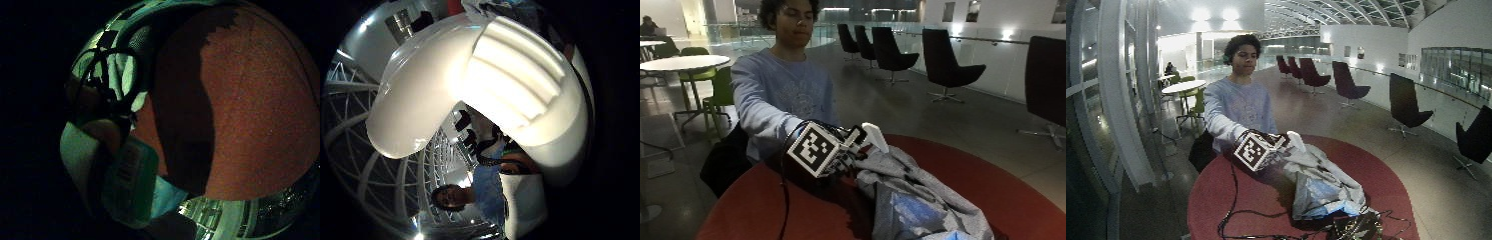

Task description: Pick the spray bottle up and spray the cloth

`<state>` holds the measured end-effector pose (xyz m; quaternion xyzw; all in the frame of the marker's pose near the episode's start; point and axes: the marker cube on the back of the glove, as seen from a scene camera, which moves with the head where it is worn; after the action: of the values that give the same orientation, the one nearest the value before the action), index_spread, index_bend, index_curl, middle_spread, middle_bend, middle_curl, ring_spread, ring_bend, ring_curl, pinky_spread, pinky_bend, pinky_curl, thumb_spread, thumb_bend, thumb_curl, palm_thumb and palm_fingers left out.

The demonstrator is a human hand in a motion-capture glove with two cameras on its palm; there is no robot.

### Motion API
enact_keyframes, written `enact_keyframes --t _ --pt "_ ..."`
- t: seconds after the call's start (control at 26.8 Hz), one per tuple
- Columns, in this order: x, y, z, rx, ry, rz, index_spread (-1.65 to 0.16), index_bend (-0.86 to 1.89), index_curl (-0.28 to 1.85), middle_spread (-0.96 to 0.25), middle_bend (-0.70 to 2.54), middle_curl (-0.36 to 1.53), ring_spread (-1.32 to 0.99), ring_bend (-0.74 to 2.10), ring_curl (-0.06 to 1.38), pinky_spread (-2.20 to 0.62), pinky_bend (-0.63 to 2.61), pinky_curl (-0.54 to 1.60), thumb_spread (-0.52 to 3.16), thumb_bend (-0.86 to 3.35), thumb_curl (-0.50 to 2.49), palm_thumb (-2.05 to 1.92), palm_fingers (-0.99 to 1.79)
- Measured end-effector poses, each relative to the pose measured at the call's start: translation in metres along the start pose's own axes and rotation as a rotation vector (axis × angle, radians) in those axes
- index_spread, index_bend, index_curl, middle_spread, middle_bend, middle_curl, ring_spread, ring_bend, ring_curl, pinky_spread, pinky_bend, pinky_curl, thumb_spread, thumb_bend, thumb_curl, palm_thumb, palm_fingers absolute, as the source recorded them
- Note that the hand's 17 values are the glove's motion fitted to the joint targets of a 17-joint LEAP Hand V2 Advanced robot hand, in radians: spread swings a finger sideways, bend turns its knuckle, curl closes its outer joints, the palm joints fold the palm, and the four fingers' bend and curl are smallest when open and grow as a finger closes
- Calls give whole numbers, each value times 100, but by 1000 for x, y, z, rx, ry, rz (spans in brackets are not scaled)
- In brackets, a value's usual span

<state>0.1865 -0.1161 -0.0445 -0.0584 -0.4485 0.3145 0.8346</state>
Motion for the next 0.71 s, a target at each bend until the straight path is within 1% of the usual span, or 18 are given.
enact_keyframes --t 0.26,0.41,0.52,0.71 --pt "0 0 5 -11 1 -6 -20 14 38 -2 31 46 -3 58 41 12 26 37 99 -2 55 78 116" --pt "-5 0 12 -6 -7 -45 -20 14 38 -2 31 46 -3 58 41 12 26 37 99 -2 55 78 116" --pt "-17 5 23 24 -26 -133 -20 14 38 -2 31 46 -3 58 41 12 26 37 99 -2 55 78 116" --pt "-45 17 52 79 -124 -344 -20 14 38 -2 31 46 -3 58 41 12 26 37 99 -2 55 78 117"
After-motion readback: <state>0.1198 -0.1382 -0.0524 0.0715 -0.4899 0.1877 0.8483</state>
